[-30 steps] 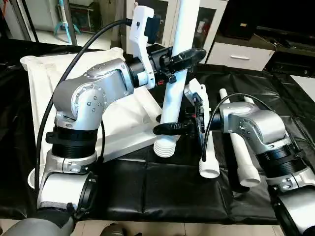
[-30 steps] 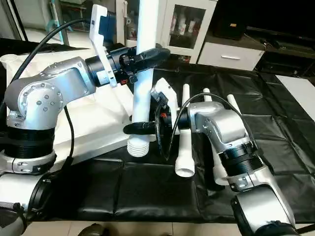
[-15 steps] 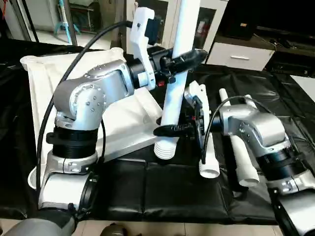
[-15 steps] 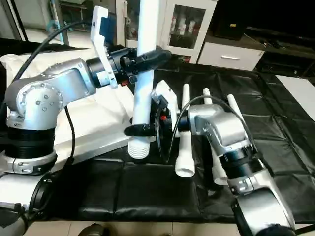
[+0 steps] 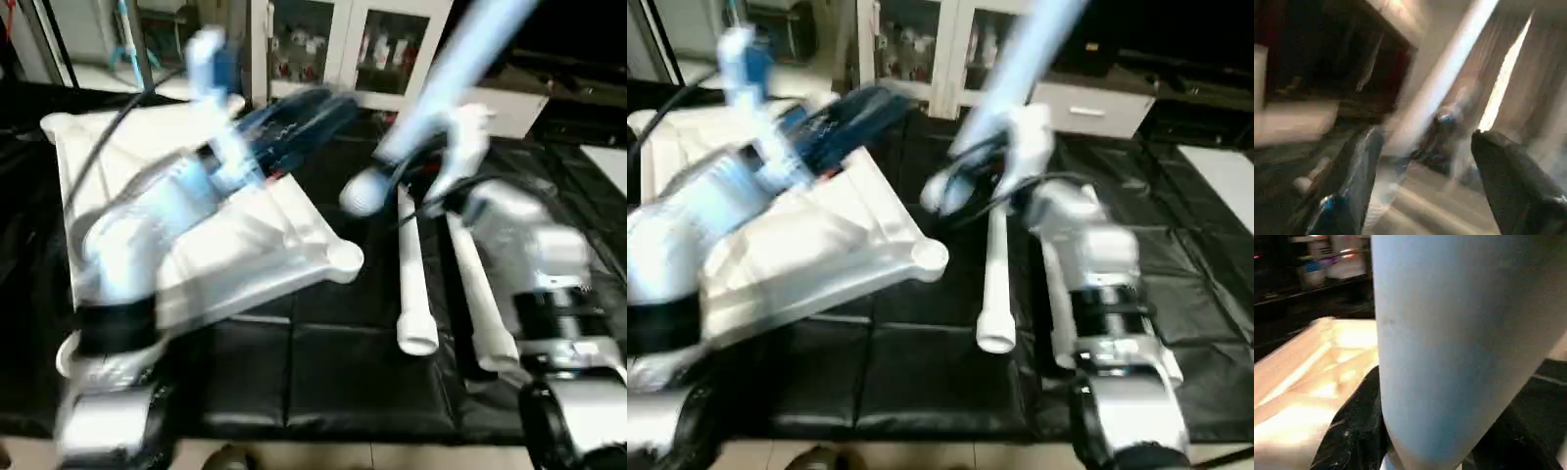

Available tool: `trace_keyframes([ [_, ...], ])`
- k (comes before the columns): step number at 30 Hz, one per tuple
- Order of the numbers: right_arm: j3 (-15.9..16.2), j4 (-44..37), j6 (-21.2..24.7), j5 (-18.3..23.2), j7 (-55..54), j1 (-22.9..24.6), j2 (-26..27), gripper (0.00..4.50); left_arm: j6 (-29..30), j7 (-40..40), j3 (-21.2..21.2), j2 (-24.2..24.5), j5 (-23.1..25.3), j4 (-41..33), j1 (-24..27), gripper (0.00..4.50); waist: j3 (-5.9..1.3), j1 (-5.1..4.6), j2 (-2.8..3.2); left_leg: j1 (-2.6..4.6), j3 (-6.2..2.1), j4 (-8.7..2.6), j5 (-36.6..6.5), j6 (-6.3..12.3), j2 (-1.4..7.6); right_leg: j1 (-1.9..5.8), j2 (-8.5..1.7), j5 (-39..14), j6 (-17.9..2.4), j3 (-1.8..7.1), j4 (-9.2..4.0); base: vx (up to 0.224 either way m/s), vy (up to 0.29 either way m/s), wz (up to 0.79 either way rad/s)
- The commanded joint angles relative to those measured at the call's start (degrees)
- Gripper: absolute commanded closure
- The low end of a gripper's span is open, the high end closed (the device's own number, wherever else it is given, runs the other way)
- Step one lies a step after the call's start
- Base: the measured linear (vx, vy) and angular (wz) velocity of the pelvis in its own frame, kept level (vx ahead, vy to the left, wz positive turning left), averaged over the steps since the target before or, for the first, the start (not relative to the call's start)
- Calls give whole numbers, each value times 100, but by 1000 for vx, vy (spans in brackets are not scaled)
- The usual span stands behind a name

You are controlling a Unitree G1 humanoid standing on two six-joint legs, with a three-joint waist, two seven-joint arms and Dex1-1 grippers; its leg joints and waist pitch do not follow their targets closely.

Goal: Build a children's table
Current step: Insert table leg to table base

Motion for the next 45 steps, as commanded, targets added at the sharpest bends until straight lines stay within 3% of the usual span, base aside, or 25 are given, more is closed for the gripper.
trace_keyframes([
  [1, -14, -444, -3, -151, 101, 335, -149, 266, -739, -141, -1487, 627, 1524, 322, 316, 117, -457, -8, 197, 285, -207, -488, -1697, -570, 337, 166, -256, -1368, -595, 190, -411, 0, 0, 0],
  [5, 72, -1274, 284, -26, 326, 920, -273, 266, -1815, 46, -2493, 938, 2851, 1126, 493, 117, -487, -20, 216, 247, -250, -513, -1552, -547, 341, 207, -292, -1301, -385, 225, -371, 0, 0, 0],
  [6, 115, -1578, 378, 27, 342, 1145, -327, 266, -1914, 111, -2484, 851, 2919, 1272, 523, 117, -513, -16, 391, 260, -256, -498, -1435, -621, 349, 188, -303, -1028, -648, 213, -318, 0, 0, 0],
  [7, 137, -1970, 529, 72, 335, 1426, -389, 266, -1831, 195, -2381, 724, 2829, 1368, 560, 117, -480, -40, 421, 271, -226, -503, -1478, -647, 347, 170, -270, -931, -718, 213, -357, 0, 0, 0],
  [10, 74, -2488, 741, 196, 150, 1817, -432, 266, -1863, 248, -2328, 631, 2832, 1538, 650, 117, -447, -62, 319, 225, -214, -493, -1751, -448, 329, 212, -316, -1236, -966, 219, -386, 0, 0, 0],
  [17, -99, -3185, 1055, 185, -249, 2399, -443, 266, -2240, -39, -2631, 727, 3072, 1992, 797, 117, -393, -183, 386, 248, -261, -514, -2320, -447, 312, 127, -310, -2721, -578, 206, -573, 0, 0, 0],
  [18, -93, -3231, 1058, 125, -291, 2412, -425, 266, -2320, -58, -2608, 731, 3107, 2042, 820, 117, -411, -178, 501, 286, -282, -503, -2413, -504, 316, 103, -334, -2828, -533, 211, -563, 0, 0, 0],
  [21, -80, -3399, 1121, 23, -489, 2463, -432, 266, -2290, 74, -2422, 671, 3069, 1945, 904, 117, -406, -230, 449, 260, -291, -518, -2500, -512, 316, 117, -319, -2790, -537, 193, -581, 0, 0, 0],
  [25, 87, -3851, 810, -607, -1247, 2617, -387, 266, -2197, 1298, -1405, 152, 2706, 1035, 1374, 117, -402, -272, 608, 300, -291, -488, -2590, -542, 327, 75, -321, -2673, -730, 201, -562, 0, 0, 0],
  [29, 213, -4051, 623, -803, -1457, 2857, -264, 266, -2055, 2316, -1200, -258, 3030, -48, 2071, 117, -383, -336, 575, 267, -294, -487, -2621, -391, 314, 98, -274, -2793, -594, 177, -612, 0, 0, 0],
  [30, 182, -4096, 687, -753, -1524, 2892, -183, 266, -1977, 2535, -1215, -336, 3207, -333, 2236, 117, -380, -387, 603, 268, -361, -536, -2701, -501, 376, 114, -138, -2658, -490, 107, -614, 0, 0, 0],
  [31, 230, -4086, 576, -721, -1481, 2914, -114, 266, -1869, 2687, -1217, -473, 3267, -521, 2340, 117, -326, -370, 576, -40, -675, -728, -3087, -388, 337, 334, -161, -2376, -562, -176, -403, 0, 0, 0],
  [32, 301, -4077, 472, -747, -1457, 2951, -81, 266, -1793, 2860, -1221, -607, 3361, -666, 2417, 117, -367, -411, 778, -18, -802, -852, -3432, -390, 435, 370, -82, -2122, -564, -214, -352, 0, -40, 35],
  [33, 358, -4062, 417, -779, -1432, 2935, -82, 266, -1676, 2988, -1205, -717, 3409, -735, 2415, 117, -391, -517, 827, 128, -1261, -1006, -4035, -450, 724, 318, -34, -1373, -699, -270, -83, 0, -40, 35],
  [34, 350, -4060, 434, -736, -1436, 2887, -52, 266, -1539, 3099, -1203, -818, 3453, -800, 2388, 117, -370, -634, 714, 161, -1619, -1143, -4132, -232, 880, 291, 56, -1212, -754, -254, 229, -11, -79, 55],
  [36, 295, -4066, 504, -665, -1489, 2829, 6, 266, -1420, 3171, -1228, -859, 3529, -868, 2366, 117, -315, -550, 750, 149, -1736, -1155, -4056, 22, 687, 156, 97, -1358, -950, -102, 462, -7, -160, 63],
  [37, 282, -4018, 498, -663, -1531, 2788, 44, 266, -1351, 3278, -1227, -883, 3551, -948, 2384, 117, -327, -587, 652, 60, -1747, -1129, -3976, 92, 531, 228, 80, -1374, -1150, -33, 433, -6, -237, 71],
  [38, 283, -3985, 471, -683, -1566, 2775, 73, 266, -1288, 3387, -1237, -894, 3554, -1043, 2422, 117, -336, -538, 582, -116, -1723, -1025, -3691, 79, 145, 370, -8, -1897, -1714, 3, 116, -26, -282, 66],
  [39, 283, -3985, 471, -683, -1566, 2775, 73, 266, -1288, 3387, -1237, -894, 3554, -1043, 2422, 117, -317, -464, 359, -128, -1312, -48, -3057, -150, -350, 243, -384, -3383, -2539, -62, -630, -26, -282, 66],
  [40, 283, -3985, 471, -683, -1566, 2775, 73, 266, -1288, 3387, -1237, -894, 3554, -1043, 2422, 117, -317, -464, 359, -128, -1312, -48, -3057, -150, -350, 243, -384, -3383, -2539, -62, -630, -94, -296, 61],
  [41, 284, -3654, 411, -760, -1678, 2636, 176, 266, -1376, 3605, -1051, -924, 3532, -1027, 2486, 117, -362, -276, 266, -366, -421, 1491, -1321, 378, -335, 476, -746, -4291, -2411, -265, -852, -53, -270, 43],
  [42, 279, -3583, 420, -800, -1726, 2613, 196, 266, -1316, 3670, -1018, -948, 3578, -1020, 2507, 117, -198, -350, 329, -119, -319, 1304, -1454, 414, -345, 195, -564, -4314, -1525, 27, -931, -53, -270, 43],
  [43, 277, -3545, 425, -821, -1752, 2600, 206, 266, -1283, 3705, -1000, -961, 3603, -1016, 2518, 117, -196, -309, 200, -88, -265, 1160, -1746, 462, -362, 387, -594, -4434, -1082, 87, -889, 9, -237, 22],
  [44, 299, -3542, 459, -800, -1709, 2629, 209, 266, -1331, 3729, -948, -1027, 3569, -986, 2557, 117, -304, -197, 262, 57, -329, 559, -1516, 667, -273, 658, -546, -3918, -335, 130, -888, -37, -193, 23],
  [45, 307, -3540, 472, -792, -1692, 2640, 211, 266, -1349, 3739, -928, -1053, 3556, -974, 2572, 117, -454, -64, 365, 340, -483, 60, -949, 818, 62, 639, -404, -2804, 385, 71, -822, -37, -193, 23],
])
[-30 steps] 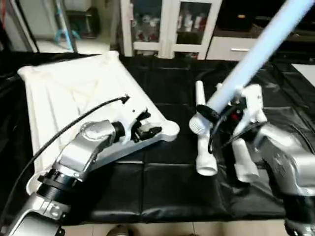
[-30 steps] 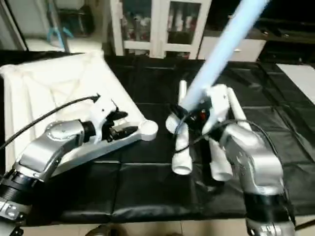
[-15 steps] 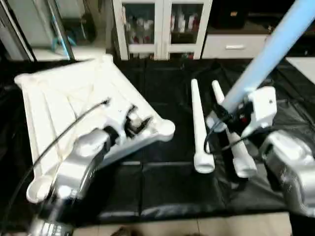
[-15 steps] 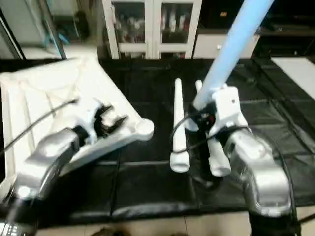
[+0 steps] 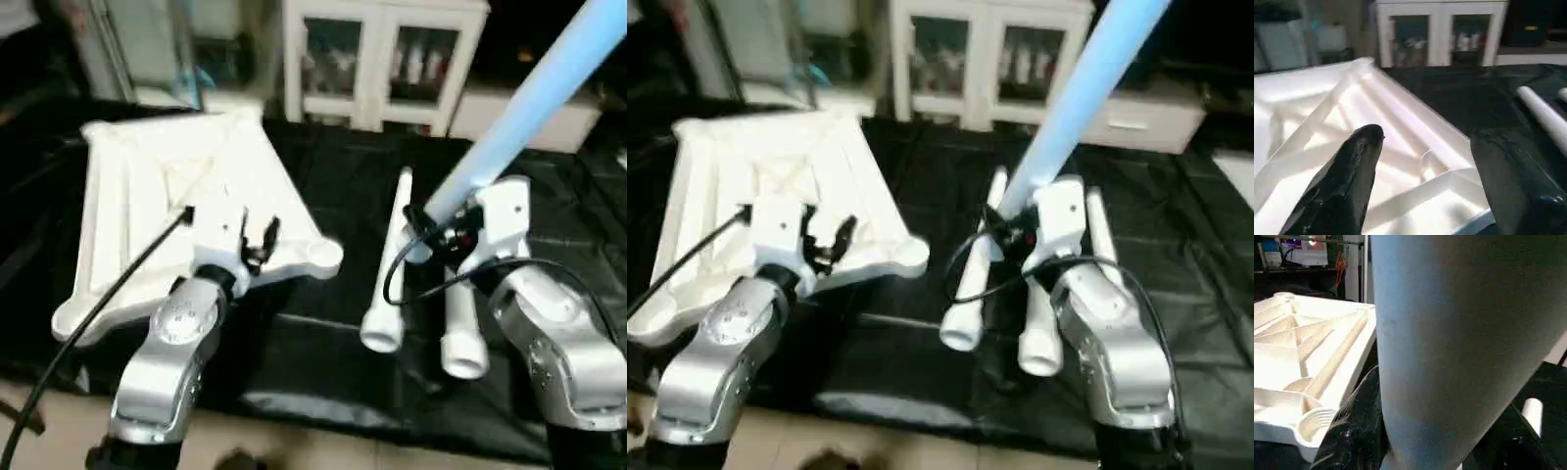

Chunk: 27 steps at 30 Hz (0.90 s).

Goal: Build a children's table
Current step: Insert table leg to table base

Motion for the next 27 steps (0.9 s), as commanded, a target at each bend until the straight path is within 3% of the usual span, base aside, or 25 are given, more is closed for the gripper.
trace_keyframes([
  [1, 25, 24, 80, 120, 97, 76, 36, 266, -187, 80, 117, -70, 44, 129, 116, 117, -431, 35, -261, 264, -575, -644, 121, 1038, 1274, 80, -786, -1403, 1541, 541, -742, -52, -161, 35],
  [2, 4, 39, 130, 267, 179, 179, 107, 266, -462, 32, 172, -144, -16, 336, 190, 117, -471, 60, -141, 314, -717, -719, 252, 1217, 1596, 77, -1015, -950, 1440, 637, -501, -22, -162, 27],
  [3, -19, 50, 155, 374, 238, 250, 155, 266, -660, -4, 201, -192, -62, 476, 240, 117, -431, 60, -92, 256, -624, -676, 347, 1274, 1591, -75, -1294, -315, 994, 958, -280, -22, -162, 27],
  [4, -22, 48, 209, 465, 305, 298, 161, 266, -774, -96, 93, -140, -12, 572, 273, 117, -364, 191, -188, -17, -222, -440, 136, 646, 791, 100, -1325, -583, 1085, 1128, -636, 8, -138, 21],
  [5, -11, 42, 225, 485, 331, 301, 152, 266, -767, -139, 56, -122, -16, 580, 275, 117, -364, 191, -188, -17, -222, -440, 136, 646, 791, 100, -1325, -583, 1085, 1128, -636, -1, -109, 12],
  [6, 3, -50, 316, 581, 451, 310, 77, 266, -647, -167, -105, -51, 89, 472, 227, 117, -272, 362, -251, -131, -76, -356, -59, 235, 334, 306, -1048, -2847, 2109, 997, -924, -1, -109, 12],
  [8, -36, -142, 398, 758, 532, 291, 76, 266, -455, -97, -22, -124, -32, 301, 152, 117, -276, 397, -200, 116, -83, -611, -478, 114, 539, 215, -694, -3262, 2187, 681, -1019, -14, -33, 0],
  [9, -31, -146, 388, 757, 529, 287, 78, 266, -415, -102, 15, -127, -78, 268, 146, 117, -277, 333, -90, 404, -256, -857, -1122, 140, 961, 206, -686, -2905, 1776, 506, -1011, 0, 0, 0],
  [10, -5, -132, 358, 718, 512, 300, 102, 266, -393, -154, 27, -61, -73, 235, 170, 117, -212, 238, 9, 617, -578, -1302, -2441, 110, 1744, 285, -732, -2348, 992, 397, -478, 0, 0, 0],
  [11, 45, -165, 348, 670, 482, 350, 123, 266, -350, -202, 25, 32, -33, 156, 237, 117, -185, 229, -38, 629, -635, -1510, -3147, -39, 1930, 271, -730, -1711, 646, 438, 123, 0, 0, 0],
  [12, 64, -150, 330, 621, 474, 369, 131, 266, -349, -225, 30, 70, 3, 111, 278, 117, -106, 139, -67, 617, -355, -1654, -3898, -237, 1624, 88, -601, -804, 257, 438, 378, 0, 0, 0],
  [13, 142, -185, 325, 563, 414, 400, 194, 266, -384, -287, 99, 137, -12, 75, 345, 117, -99, 194, -91, 646, -239, -1643, -4043, -283, 1495, 64, -644, -837, 161, 515, 332, 56, -47, 12],
  [14, 173, -133, 334, 582, 377, 397, 273, 266, -429, -337, 175, 166, -59, 45, 396, 117, -97, 154, -259, 781, 124, -1206, -3710, -362, 847, -35, -797, -2012, 75, 806, -405, 132, -105, 5],
  [15, 239, -86, 286, 561, 367, 405, 313, 266, -443, -362, 213, 213, -65, -22, 472, 117, -121, 167, -345, 279, 201, -704, -2538, -297, 472, 425, -1173, -2942, 81, 1090, -772, 132, -105, 5],
  [16, 276, -4, 245, 570, 386, 378, 345, 266, -381, -375, 231, 229, -95, -120, 535, 117, -269, 470, -366, -433, -200, 207, -224, 179, 489, 898, -1855, -4089, 779, 1210, -992, 132, -66, 9],
  [17, 305, 51, 217, 586, 397, 359, 359, 266, -320, -383, 244, 238, -118, -192, 576, 117, -279, 475, -372, -559, -243, 257, 2, 161, 464, 923, -1780, -3880, 779, 1064, -945, 85, -13, 31],
  [18, 306, 112, 177, 594, 382, 347, 393, 266, -285, -378, 267, 232, -142, -222, 610, 117, -296, 439, -299, -424, -196, 47, 338, 17, 456, 781, -1375, -3418, 371, 985, -935, 85, -13, 31],
  [19, 304, 203, 102, 535, 353, 310, 386, 266, -286, -349, 268, 212, -137, -213, 616, 117, -259, 438, -323, -470, -130, -80, 554, 43, 430, 827, -1166, -3215, 74, 842, -931, 97, 17, 16],
  [20, 303, 242, 97, 500, 330, 294, 377, 266, -278, -343, 246, 220, -127, -219, 632, 117, -318, 485, -210, -430, -69, -416, 1057, 107, 497, 929, -890, -2610, -174, 597, -906, 131, 65, 9],
  [21, 293, 267, 114, 493, 333, 270, 364, 266, -259, -354, 211, 234, -121, -226, 635, 117, -307, 501, -88, -181, -63, -634, 1057, 49, 612, 839, -781, -2409, -128, 442, -936, 131, 65, 9],
  [22, 291, 259, 127, 515, 396, 263, 333, 266, -256, -360, 160, 249, -106, -240, 648, 117, -373, 244, 176, 557, -711, -1082, -387, 424, 1227, 306, -345, -1462, 46, 233, -75, 151, 90, 8],
  [23, 336, 217, 144, 501, 498, 276, 241, 266, -227, -365, 129, 252, -103, -258, 651, 117, -462, 122, 152, 828, -918, -1101, -562, 694, 1416, 63, -352, -1198, 153, 321, 218, 177, 80, -1],
  [25, 363, 67, 164, 526, 683, 341, 77, 266, -169, -375, 98, 189, -84, -366, 669, 117, -492, 92, 74, 845, -929, -889, 279, 1534, 1320, -297, -392, -711, 646, 462, 520, 179, 69, 0],
  [26, 346, 26, 115, 544, 772, 368, 12, 266, -209, -398, 67, 155, -91, -376, 659, 117, -415, 70, 25, 639, -674, -920, 760, 1842, 1194, -393, -388, -262, 836, 510, 601, 128, 39, 2],
  [27, 325, 28, 56, 551, 826, 395, -23, 266, -251, -417, 29, 126, -96, -351, 657, 117, -446, 13, -92, 598, -636, -898, 1198, 2029, 1157, -421, -432, 64, 856, 571, 527, 128, 39, 2],
])
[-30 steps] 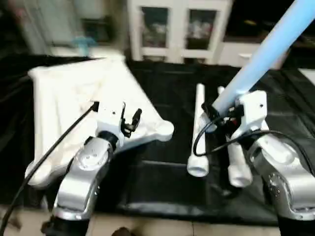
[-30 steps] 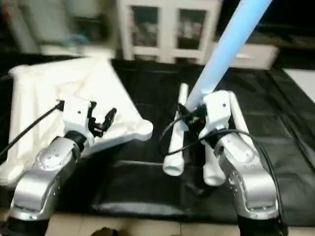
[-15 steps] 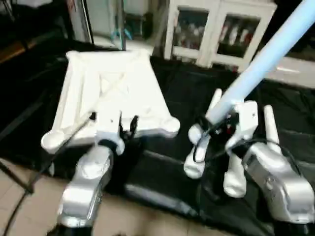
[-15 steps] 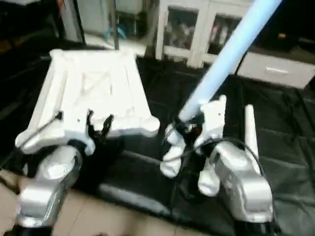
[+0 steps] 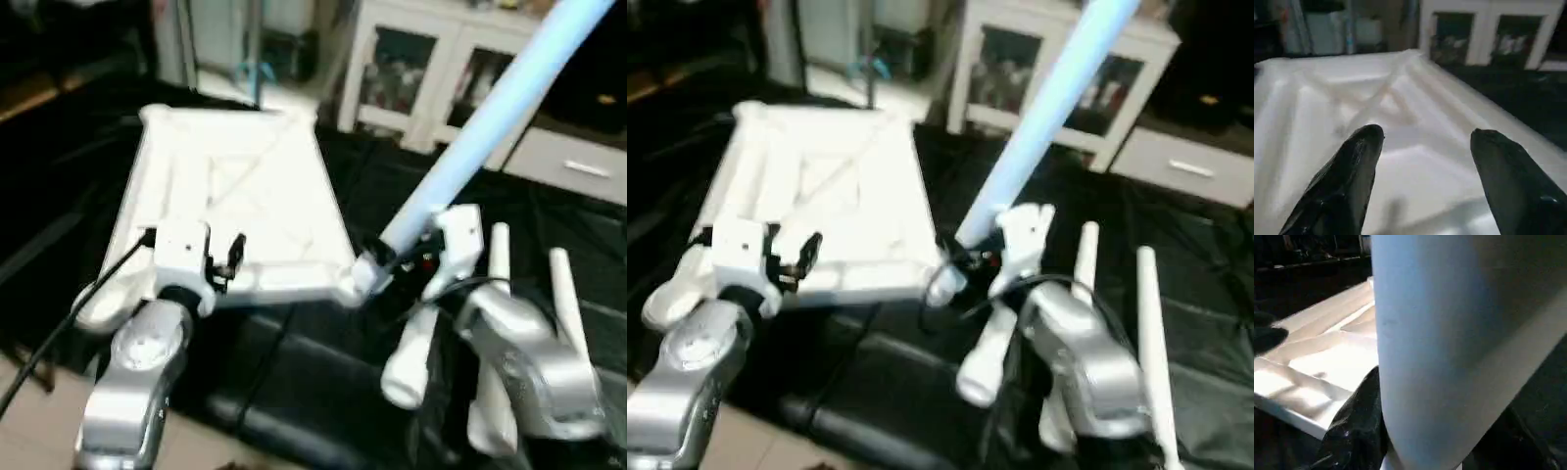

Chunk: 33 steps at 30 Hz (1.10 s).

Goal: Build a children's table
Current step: Insert table leg to table base

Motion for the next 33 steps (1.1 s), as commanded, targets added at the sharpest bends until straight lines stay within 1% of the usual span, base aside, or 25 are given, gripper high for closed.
trace_keyframes([
  [1, -230, -60, -188, 9, 138, 147, -111, 266, -63, -114, -297, -107, -21, -33, -21, 117, -321, -99, -173, 177, 9, -216, 1433, 2007, 223, -190, -315, 1912, 9, 401, -853, 81, 14, -1],
  [2, -328, -32, -206, 35, 55, 165, -87, 266, -144, -386, -445, 11, -68, 23, -54, 117, -324, -33, -358, -179, 106, -160, 1073, 1675, -51, 135, -447, 1835, 178, 593, -1027, 0, 0, 0],
  [3, -422, -14, -197, 117, 32, 148, -51, 266, -149, -647, -493, 71, -232, 28, -86, 117, -327, 155, -302, -294, -18, -109, 556, 980, -21, 367, -887, 1984, -77, 912, -1002, 0, 0, 0],
  [4, -512, -14, -183, 208, 16, 142, -26, 266, -138, -875, -542, 125, -391, -5, -99, 117, -374, 146, -269, -344, -89, -221, 878, 699, 56, 457, -818, 2657, -238, 787, -813, 0, 0, 0],
  [5, -573, -8, -205, 250, 14, 148, -28, 266, -142, -1058, -590, 185, -509, -44, -93, 117, -394, 88, -242, -262, -39, -253, 1646, 358, 35, 350, -478, 4113, -445, 594, -681, 35, -62, -5],
  [6, -599, 70, -254, 226, -11, 112, -29, 266, -230, -1238, -612, 282, -551, 15, -128, 90, -384, 53, -231, -215, -23, -262, 1670, 295, 30, 304, -394, 4358, -499, 546, -682, 35, -62, -5],
  [7, -615, 136, -293, 195, -22, 91, -44, 266, -234, -1388, -625, 379, -574, 101, -166, 83, -329, -7, -120, -159, -15, -364, 1064, 77, 101, 274, -315, 3273, -758, 454, -781, -8, -53, 1],
  [8, -614, 190, -322, 150, -33, 62, -78, 266, -222, -1563, -633, 485, -577, 208, -223, 79, -300, -32, -79, -130, -29, -419, 701, -1, 164, 255, -314, 2558, -869, 425, -822, 0, 0, 0],
  [9, -620, 259, -319, 116, -74, -31, -94, 266, -204, -1837, -590, 598, -662, 390, -342, 79, -245, -65, -53, -81, -27, -506, 8, -165, 227, 242, -312, 1196, -976, 400, -921, 0, 0, 0],
  [10, -650, 282, -313, 155, -51, -94, -111, 266, -210, -2064, -596, 704, -689, 536, -441, 52, -233, -74, -21, -46, -40, -540, -329, -242, 269, 232, -321, 628, -1010, 391, -944, -77, 12, -3],
  [11, -703, 312, -308, 212, -5, -184, -127, 266, -246, -2400, -613, 864, -726, 756, -589, 41, -203, -99, -13, -58, -40, -573, -755, -360, 293, 241, -336, -155, -941, 402, -1020, -99, 21, -1],
  [12, -732, 382, -332, 216, 55, -278, -174, 266, -245, -2716, -641, 988, -786, 1011, -752, 36, -176, -90, 42, -24, -32, -594, -998, -406, 290, 184, -333, -537, -890, 413, -1065, -99, 21, -1],
  [13, -758, 446, -351, 222, 120, -350, -221, 266, -281, -2977, -708, 1111, -814, 1248, -896, 31, -151, -96, 28, 60, -5, -602, -1550, -478, 264, 98, -340, -1304, -722, 444, -1174, -81, 12, 5],
  [14, -771, 519, -373, 206, 166, -419, -267, 266, -295, -3221, -789, 1220, -833, 1453, -1027, 22, -157, -100, 27, 32, -21, -623, -1524, -500, 288, 125, -347, -1228, -730, 448, -1139, -67, 6, 3],
  [16, -795, 634, -402, 197, 233, -528, -336, 266, -310, -3623, -947, 1406, -870, 1807, -1256, 9, -137, -85, 48, 37, 4, -639, -1587, -489, 290, 88, -358, -1426, -662, 458, -1185, -65, 4, 1],
  [17, -790, 654, -400, 215, 289, -570, -372, 266, -381, -3780, -992, 1445, -853, 2005, -1391, 9, -144, -93, 52, 14, 13, -645, -1584, -503, 298, 109, -377, -1523, -653, 460, -1185, 0, 0, 0],
  [18, -777, 664, -382, 245, 353, -610, -401, 266, -402, -3969, -1027, 1475, -862, 2227, -1540, 9, -159, -86, 81, 4, 24, -643, -1441, -507, 308, 116, -388, -1398, -663, 463, -1195, 0, 0, 0],
  [20, -695, 678, -346, 267, 499, -675, -471, 266, -650, -4327, -1168, 1576, -684, 2760, -1852, 9, -186, -79, 93, 7, 46, -632, -1273, -471, 308, 115, -375, -1111, -745, 467, -1156, 0, 0, 0],
  [21, -695, 678, -346, 267, 499, -675, -471, 266, -650, -4327, -1168, 1576, -684, 2760, -1852, 9, -193, -79, 86, -19, 45, -637, -1257, -458, 312, 135, -378, -1056, -773, 460, -1148, 0, 0, 0],
  [22, -593, 636, -300, 297, 677, -683, -551, 266, -787, -4610, -1290, 1647, -558, 3176, -2080, 9, -199, -74, 68, -32, 64, -623, -1156, -425, 299, 136, -374, -968, -781, 466, -1161, 0, 0, 0],
  [27, -413, 473, -150, 421, 1080, -676, -757, 266, -1329, -4911, -1575, 1742, -126, 4195, -2641, 9, -247, -73, 73, -63, 95, -587, -632, -337, 321, 179, -382, -326, -957, 469, -1097, 0, 0, 0],
  [28, -410, 467, -146, 422, 1109, -675, -779, 266, -1360, -4964, -1598, 1742, -117, 4281, -2695, 44, -256, -59, 77, -62, 97, -581, -543, -321, 323, 182, -388, -212, -987, 467, -1085, 0, 0, 0],
  [30, -413, 469, -142, 425, 1129, -675, -799, 266, -1448, -5048, -1669, 1772, -44, 4439, -2784, 44, -262, -62, 75, -84, 109, -568, -250, -270, 332, 185, -384, 292, -1167, 457, -1030, 0, 0, 0],
  [31, -414, 483, -141, 430, 1157, -682, -833, 266, -1595, -5202, -1756, 1803, 39, 4670, -2913, 65, -274, -52, 82, -61, 120, -554, -206, -242, 331, 182, -383, 405, -1222, 459, -1018, 0, 0, 0],
  [33, -414, 492, -140, 438, 1181, -687, -862, 266, -1713, -5331, -1813, 1820, 97, 4854, -3014, 88, -271, -55, 90, -74, 121, -554, -139, -223, 327, 195, -378, 591, -1296, 457, -1004, 0, 0, 0],
])
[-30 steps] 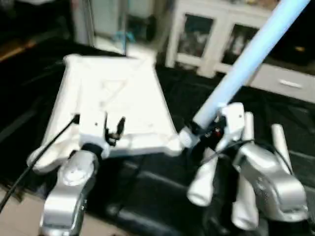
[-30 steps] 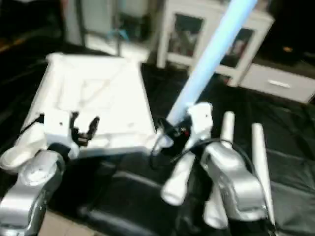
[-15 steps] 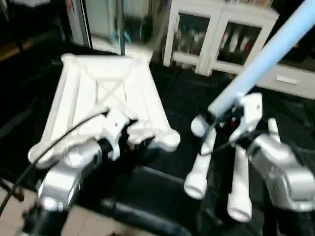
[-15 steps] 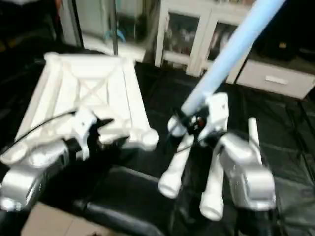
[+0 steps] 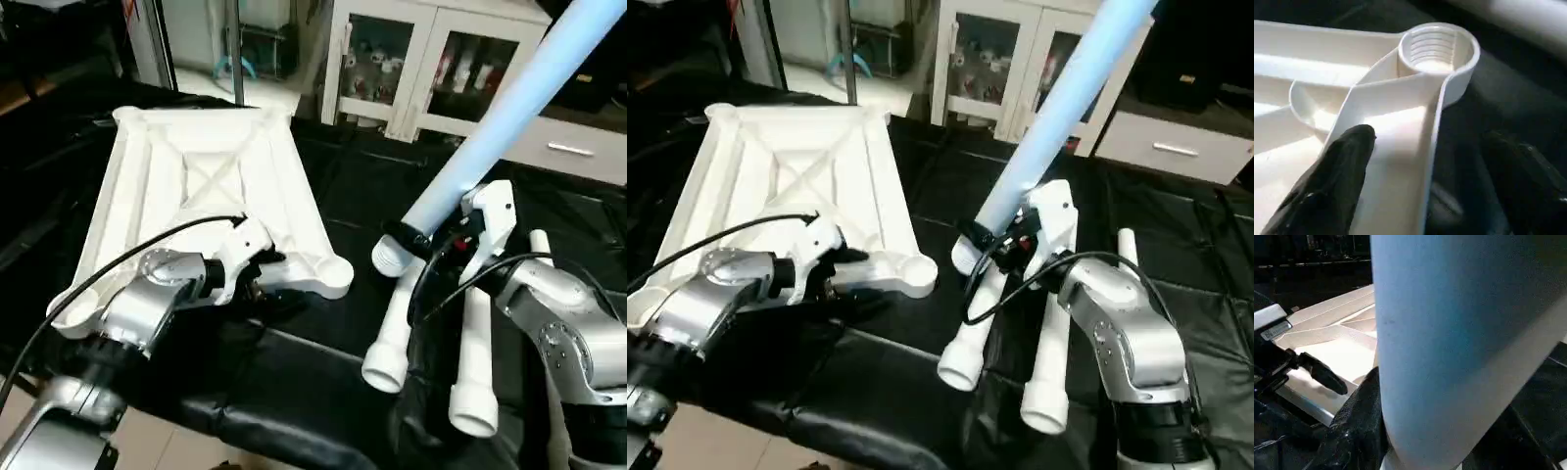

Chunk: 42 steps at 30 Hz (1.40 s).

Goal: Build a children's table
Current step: Insert table leg to table base

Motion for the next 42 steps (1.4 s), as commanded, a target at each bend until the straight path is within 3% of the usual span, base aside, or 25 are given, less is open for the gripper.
trace_keyframes([
  [1, -53, -99, 35, 106, 79, -97, -128, 266, -163, -235, -111, 47, 94, 154, -154, 89, -380, -15, 99, 12, -25, -471, -327, 28, 249, 339, -435, -179, -1206, 267, -331, 0, 0, 0],
  [4, -53, -82, 37, 107, 127, -106, -200, 266, -207, -485, -114, 10, 89, 352, -284, 125, -345, -18, 88, 28, -17, -496, -722, -75, 262, 334, -451, -716, -1201, 273, -392, 0, 0, 0],
  [8, -30, -70, 51, 72, 146, -148, -174, 266, -249, -444, -87, -66, 131, 566, -352, 156, -340, -19, 71, 21, -17, -504, -817, -102, 272, 332, -461, -925, -1163, 276, -416, 0, 0, 0],
  [18, 187, 147, -26, 31, 220, -453, -48, 266, -472, -336, -135, -235, 431, 1411, -681, 221, -350, -9, 48, 24, -24, -502, -648, -54, 285, 327, -478, -773, -1191, 274, -390, 0, 0, 0],
  [20, 200, 163, -31, 25, 236, -477, -48, 266, -498, -344, -167, -235, 488, 1456, -711, 251, -341, -15, 29, 18, -15, -502, -664, -44, 285, 326, -478, -801, -1194, 278, -406, 0, 0, 0],
  [28, 397, 360, -53, 6, 376, -723, 58, 266, -681, -512, -622, -111, 1056, 1661, -710, 313, -298, -34, 34, 29, -47, -554, -1151, -166, 302, 285, -515, -1909, -875, 294, -511, 0, 0, 0],
  [29, 436, 418, -48, 38, 432, -788, 105, 266, -695, -499, -636, -121, 1099, 1666, -669, 323, -299, -28, 65, 29, -49, -552, -1144, -171, 301, 284, -518, -1878, -889, 297, -508, 0, 0, 0],
  [36, 649, 600, 38, 109, 761, -919, 144, 266, -703, -618, -582, -141, 991, 1468, -485, 376, -311, -58, 49, 21, -43, -554, -1099, -157, 313, 288, -510, -1549, -1046, 290, -474, 0, 0, 0],
  [39, 940, 824, -4, -57, 1027, -947, 63, 266, -564, -822, -403, -130, 692, 797, -158, 399, -325, -74, 62, 8, -43, -551, -963, -156, 334, 299, -519, -1267, -1169, 283, -427, 0, 0, 0],
  [42, 1034, 933, -20, -141, 1079, -984, 64, 266, -454, -872, -330, -124, 552, 446, 30, 419, -339, -96, 69, 8, -20, -532, -742, -98, 325, 298, -492, -789, -1322, 276, -386, 0, 0, 0],
])
